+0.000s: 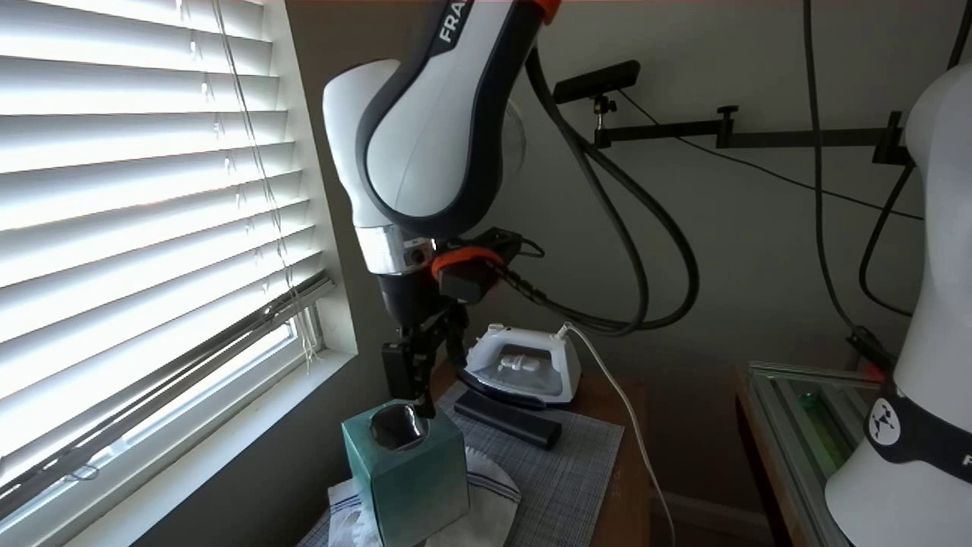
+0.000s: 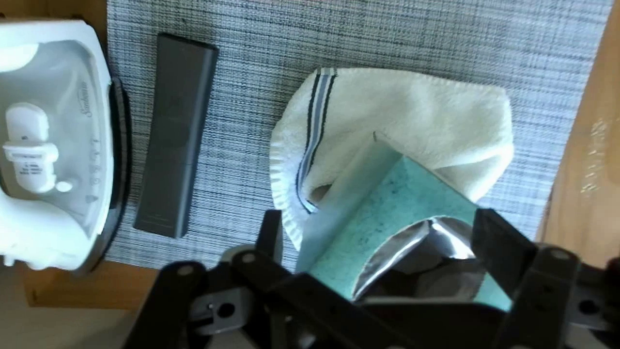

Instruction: Remove the box from the towel

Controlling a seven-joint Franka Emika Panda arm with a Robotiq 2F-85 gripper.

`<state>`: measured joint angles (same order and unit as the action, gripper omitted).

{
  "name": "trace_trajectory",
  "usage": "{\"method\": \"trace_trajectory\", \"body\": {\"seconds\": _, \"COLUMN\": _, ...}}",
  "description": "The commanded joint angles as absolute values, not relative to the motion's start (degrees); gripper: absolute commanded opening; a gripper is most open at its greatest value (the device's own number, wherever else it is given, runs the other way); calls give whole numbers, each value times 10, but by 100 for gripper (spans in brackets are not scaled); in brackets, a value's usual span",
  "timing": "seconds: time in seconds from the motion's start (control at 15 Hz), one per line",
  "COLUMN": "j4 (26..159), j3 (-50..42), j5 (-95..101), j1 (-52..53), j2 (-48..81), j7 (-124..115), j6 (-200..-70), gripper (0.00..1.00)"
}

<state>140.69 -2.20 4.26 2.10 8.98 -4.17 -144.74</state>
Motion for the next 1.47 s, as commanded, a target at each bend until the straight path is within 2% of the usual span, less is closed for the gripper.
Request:
{"method": "trace_trajectory", "body": {"seconds": 0.0, "j4": 1439, "j3": 18, "j5": -27, "j1": 9, "j2": 45, "j7": 93, "j6": -1424, "gripper": 100}}
{"method": "trace_trajectory", "body": {"seconds": 0.6, "j4": 1401, "j3": 36, "j5": -4, "j1": 7, "j2": 105, "j7": 317, "j6": -1413, "gripper": 100}}
{"method": "trace_trajectory", "body": {"seconds": 1.07, "j4": 1340, "j3": 32, "j5": 8, "j1": 18, "j2": 146, "j7": 205, "j6": -1425, "gripper": 100}}
{"method": "trace_trajectory", "body": {"seconds": 1.13, "j4": 1369, "j3": 42, "j5": 0, "j1": 11, "j2": 117, "j7": 248, "j6": -1420, "gripper": 100}}
{"method": "trace_trajectory", "body": {"seconds": 1.4, "j4": 1346, "j3": 41, "j5": 0, "j1": 10, "j2": 140, "j7": 217, "j6": -1420, "gripper": 100}}
